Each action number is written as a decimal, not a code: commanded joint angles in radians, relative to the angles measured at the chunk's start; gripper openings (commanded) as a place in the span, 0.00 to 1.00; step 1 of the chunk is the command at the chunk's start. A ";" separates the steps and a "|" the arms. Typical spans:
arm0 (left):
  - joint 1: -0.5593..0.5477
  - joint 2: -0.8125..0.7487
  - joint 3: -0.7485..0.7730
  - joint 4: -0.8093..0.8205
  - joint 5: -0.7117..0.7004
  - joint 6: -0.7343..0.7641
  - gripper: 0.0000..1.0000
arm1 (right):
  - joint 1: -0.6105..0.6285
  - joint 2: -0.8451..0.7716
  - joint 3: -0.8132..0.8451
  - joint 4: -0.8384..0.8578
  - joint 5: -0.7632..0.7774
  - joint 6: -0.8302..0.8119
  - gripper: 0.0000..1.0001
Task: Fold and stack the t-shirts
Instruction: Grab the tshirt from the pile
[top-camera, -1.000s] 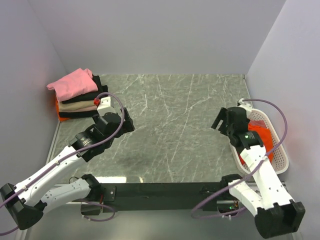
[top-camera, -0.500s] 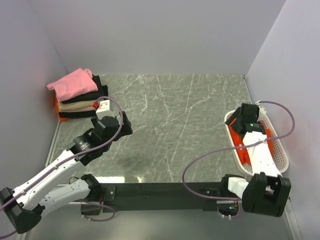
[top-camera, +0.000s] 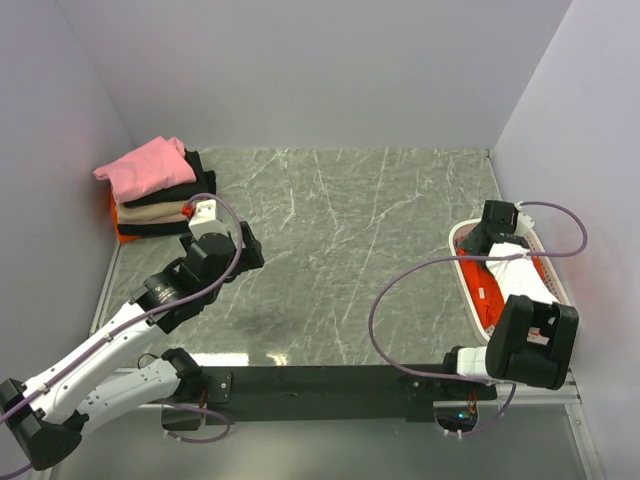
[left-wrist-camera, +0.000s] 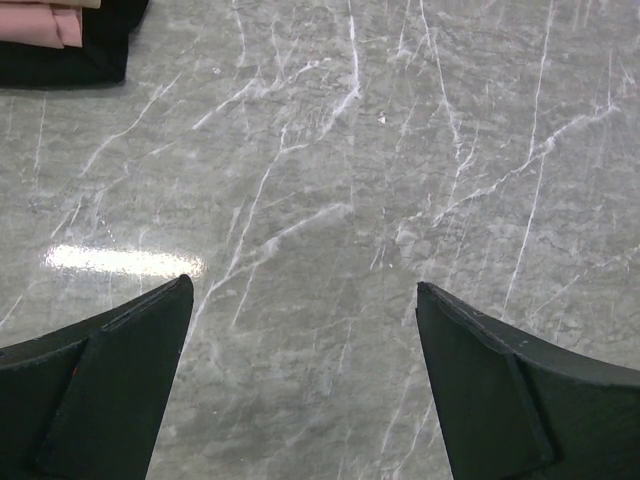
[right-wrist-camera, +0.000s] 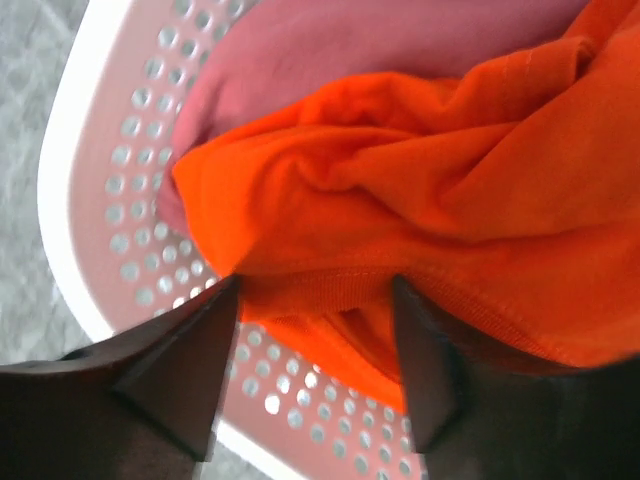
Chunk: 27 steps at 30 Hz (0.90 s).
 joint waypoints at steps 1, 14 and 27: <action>0.005 -0.019 -0.006 0.021 -0.024 0.016 0.99 | -0.019 0.025 0.044 0.062 0.052 0.012 0.65; 0.005 -0.030 -0.006 0.016 -0.016 0.010 0.99 | 0.019 -0.229 0.146 -0.077 0.126 -0.025 0.00; 0.005 -0.008 -0.006 0.024 -0.001 0.014 0.99 | 0.521 -0.259 0.767 -0.200 0.186 -0.116 0.00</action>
